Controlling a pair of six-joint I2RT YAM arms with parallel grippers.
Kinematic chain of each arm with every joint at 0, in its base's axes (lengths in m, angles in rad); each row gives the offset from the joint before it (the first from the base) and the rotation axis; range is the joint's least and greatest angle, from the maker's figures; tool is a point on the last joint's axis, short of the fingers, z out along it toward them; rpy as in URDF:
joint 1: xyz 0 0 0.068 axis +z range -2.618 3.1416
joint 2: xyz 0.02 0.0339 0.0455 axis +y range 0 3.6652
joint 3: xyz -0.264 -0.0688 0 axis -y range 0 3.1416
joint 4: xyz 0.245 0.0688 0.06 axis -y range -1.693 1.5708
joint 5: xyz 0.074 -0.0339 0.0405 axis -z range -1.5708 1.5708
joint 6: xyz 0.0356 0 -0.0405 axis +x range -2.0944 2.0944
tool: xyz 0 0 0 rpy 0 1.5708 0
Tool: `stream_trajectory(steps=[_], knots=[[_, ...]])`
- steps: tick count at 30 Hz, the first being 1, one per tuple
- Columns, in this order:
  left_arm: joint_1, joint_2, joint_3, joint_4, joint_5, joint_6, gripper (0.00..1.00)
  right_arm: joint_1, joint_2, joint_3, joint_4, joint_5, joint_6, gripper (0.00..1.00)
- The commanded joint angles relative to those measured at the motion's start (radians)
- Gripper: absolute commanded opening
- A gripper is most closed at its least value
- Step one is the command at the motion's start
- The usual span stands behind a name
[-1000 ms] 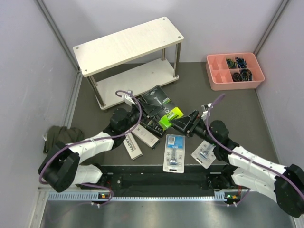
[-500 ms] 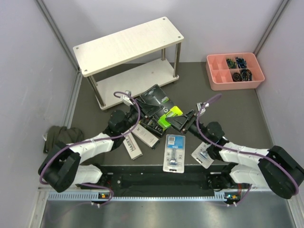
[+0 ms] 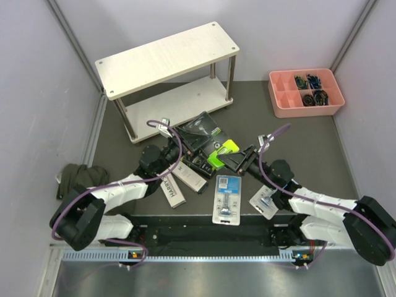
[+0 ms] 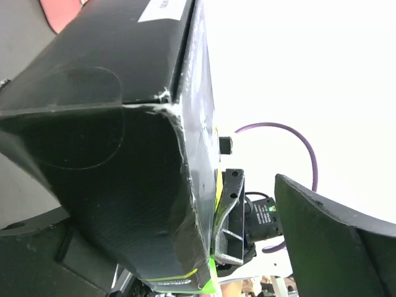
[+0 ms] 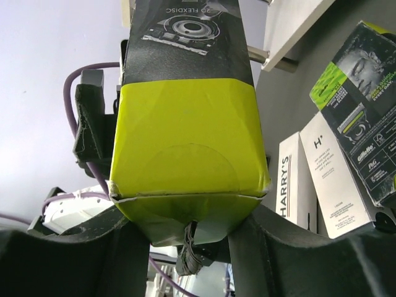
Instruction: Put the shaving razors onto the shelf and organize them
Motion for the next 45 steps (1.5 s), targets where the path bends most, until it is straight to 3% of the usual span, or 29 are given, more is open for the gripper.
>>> stream_trajectory(steps=[1,3,7,11,16,24,28,32,45], knots=[[0.005,-0.024,0.012,0.061,0.027,0.027,0.99,0.009,-0.07,0.017,0.049,0.031,-0.03,0.14],[0.005,-0.034,0.023,0.021,0.03,0.044,0.99,0.009,-0.097,0.012,0.035,0.057,-0.031,0.13],[0.004,-0.085,0.107,-0.258,0.017,0.191,0.99,0.011,-0.168,0.017,-0.058,0.099,-0.053,0.11],[0.004,-0.146,0.194,-0.63,-0.067,0.337,0.99,0.009,-0.273,0.037,-0.253,0.154,-0.074,0.1],[0.004,-0.214,0.277,-0.884,-0.206,0.481,0.99,0.009,-0.398,0.11,-0.515,0.207,-0.128,0.1],[0.004,-0.28,0.375,-1.352,-0.322,0.546,0.99,0.009,-0.493,0.279,-0.912,0.178,-0.183,0.1],[0.004,-0.298,0.371,-1.479,-0.288,0.503,0.99,0.011,-0.481,0.38,-1.071,0.123,-0.225,0.1],[0.004,-0.332,0.299,-1.507,-0.243,0.464,0.99,0.011,-0.433,0.449,-1.102,0.036,-0.274,0.09],[0.004,-0.438,0.308,-1.665,-0.443,0.503,0.99,0.009,-0.258,0.584,-1.168,-0.101,-0.383,0.05]])
